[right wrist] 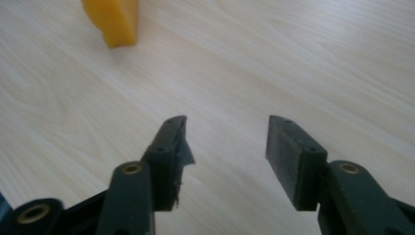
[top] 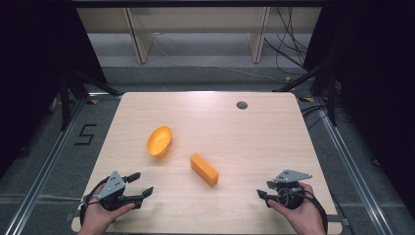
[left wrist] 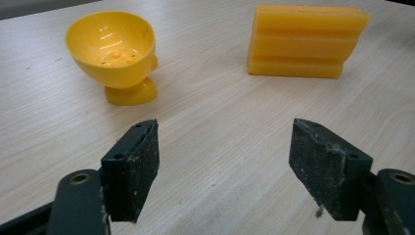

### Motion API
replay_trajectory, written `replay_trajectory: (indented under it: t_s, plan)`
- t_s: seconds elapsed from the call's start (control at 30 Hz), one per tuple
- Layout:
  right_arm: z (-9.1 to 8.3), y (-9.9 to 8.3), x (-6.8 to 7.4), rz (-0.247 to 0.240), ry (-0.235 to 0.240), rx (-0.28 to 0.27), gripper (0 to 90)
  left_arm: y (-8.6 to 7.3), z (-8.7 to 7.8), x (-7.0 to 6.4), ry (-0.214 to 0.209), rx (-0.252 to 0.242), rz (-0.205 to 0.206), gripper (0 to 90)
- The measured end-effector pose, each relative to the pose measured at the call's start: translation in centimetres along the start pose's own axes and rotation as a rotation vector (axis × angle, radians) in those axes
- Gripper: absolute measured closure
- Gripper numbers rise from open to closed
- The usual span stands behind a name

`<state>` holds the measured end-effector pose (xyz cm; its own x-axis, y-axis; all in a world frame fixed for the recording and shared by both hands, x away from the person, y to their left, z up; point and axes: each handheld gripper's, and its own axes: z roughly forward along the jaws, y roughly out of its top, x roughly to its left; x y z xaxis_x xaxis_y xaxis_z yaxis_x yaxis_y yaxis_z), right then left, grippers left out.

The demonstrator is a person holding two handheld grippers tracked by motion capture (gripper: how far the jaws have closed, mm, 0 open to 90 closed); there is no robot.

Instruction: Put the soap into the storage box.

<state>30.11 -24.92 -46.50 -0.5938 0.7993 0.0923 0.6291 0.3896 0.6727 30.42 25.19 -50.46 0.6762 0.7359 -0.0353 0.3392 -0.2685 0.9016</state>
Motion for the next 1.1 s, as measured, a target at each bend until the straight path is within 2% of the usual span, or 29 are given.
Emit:
replay_trajectory:
  t_s: [0.03,0.07,0.1,0.13,0.2,0.23,0.27,0.3,0.33,0.37,0.4,0.43,0.53,0.57,0.63,0.77,0.8,0.83,0.9,1.07,1.1]
  plan:
    - [0.1,0.1,0.1,-0.015,0.014,-0.021,44.1,-0.1,0.1,-0.1,-0.005,-0.007,-0.017,26.5]
    - [0.1,0.1,0.1,-0.015,0.014,-0.021,44.1,-0.1,0.1,-0.1,-0.005,-0.007,-0.017,26.5]
    - [0.2,0.3,0.3,-0.03,0.015,-0.038,41.5,0.0,0.1,-0.1,-0.009,0.003,-0.008,26.5]
    - [0.4,0.8,1.1,-0.032,0.039,-0.075,36.3,-0.1,0.2,-0.1,-0.01,-0.003,-0.008,26.5]
    - [0.5,1.2,1.6,-0.036,0.052,-0.084,35.0,0.0,0.2,0.0,-0.015,0.001,0.009,26.4]
    - [0.7,1.6,2.2,-0.048,0.068,-0.095,33.5,-0.1,0.2,-0.1,-0.016,0.003,-0.007,26.4]
    - [1.4,2.3,3.2,-0.077,0.095,-0.113,31.6,-0.1,0.2,0.0,-0.011,0.007,-0.004,26.3]
    - [1.7,2.6,3.5,-0.098,0.096,-0.123,31.4,-0.1,0.2,-0.1,-0.01,-0.001,-0.009,26.3]
    - [1.7,2.6,3.5,-0.098,0.096,-0.123,31.4,-0.1,0.2,-0.1,-0.01,-0.001,-0.009,26.2]
    - [2.5,3.4,4.4,-0.13,0.117,-0.117,31.0,-0.1,0.2,-0.1,-0.012,-0.002,-0.011,26.2]
    - [2.5,3.4,4.4,-0.13,0.117,-0.117,31.0,-0.1,0.2,-0.1,-0.012,-0.002,-0.011,26.2]
    - [3.4,4.4,5.2,-0.142,0.134,-0.127,31.1,-0.1,0.2,-0.1,-0.013,-0.003,-0.011,26.1]
    - [4.1,5.1,5.7,-0.162,0.143,-0.117,31.1,-0.1,0.2,-0.1,-0.018,-0.004,-0.009,26.1]
    - [4.6,5.5,6.0,-0.172,0.143,-0.12,31.1,-0.1,0.2,-0.1,-0.02,-0.003,0.006,26.1]
    - [5.8,6.5,6.6,-0.19,0.151,-0.108,30.5,-0.1,0.2,-0.1,-0.023,-0.005,-0.011,26.1]
    - [6.8,7.2,6.9,-0.197,0.144,-0.088,30.3,-0.1,0.1,-0.1,-0.017,-0.001,-0.009,26.1]
    - [7.4,7.5,7.0,-0.176,0.149,-0.069,30.2,-0.2,0.2,-0.2,-0.02,-0.009,-0.016,26.1]
    - [7.8,7.7,6.9,-0.205,0.157,-0.078,30.2,-0.1,0.1,-0.2,-0.018,-0.002,-0.009,26.1]
    - [8.3,7.9,7.2,-0.187,0.144,-0.076,30.2,-0.1,0.2,-0.1,-0.025,-0.004,0.007,26.1]
    - [9.5,8.5,7.8,-0.194,0.142,-0.05,30.4,-0.1,0.2,-0.1,-0.023,-0.003,0.007,26.1]
    - [9.9,8.5,7.9,-0.189,0.138,-0.065,30.4,-0.1,0.2,-0.1,-0.024,-0.003,-0.002,26.1]
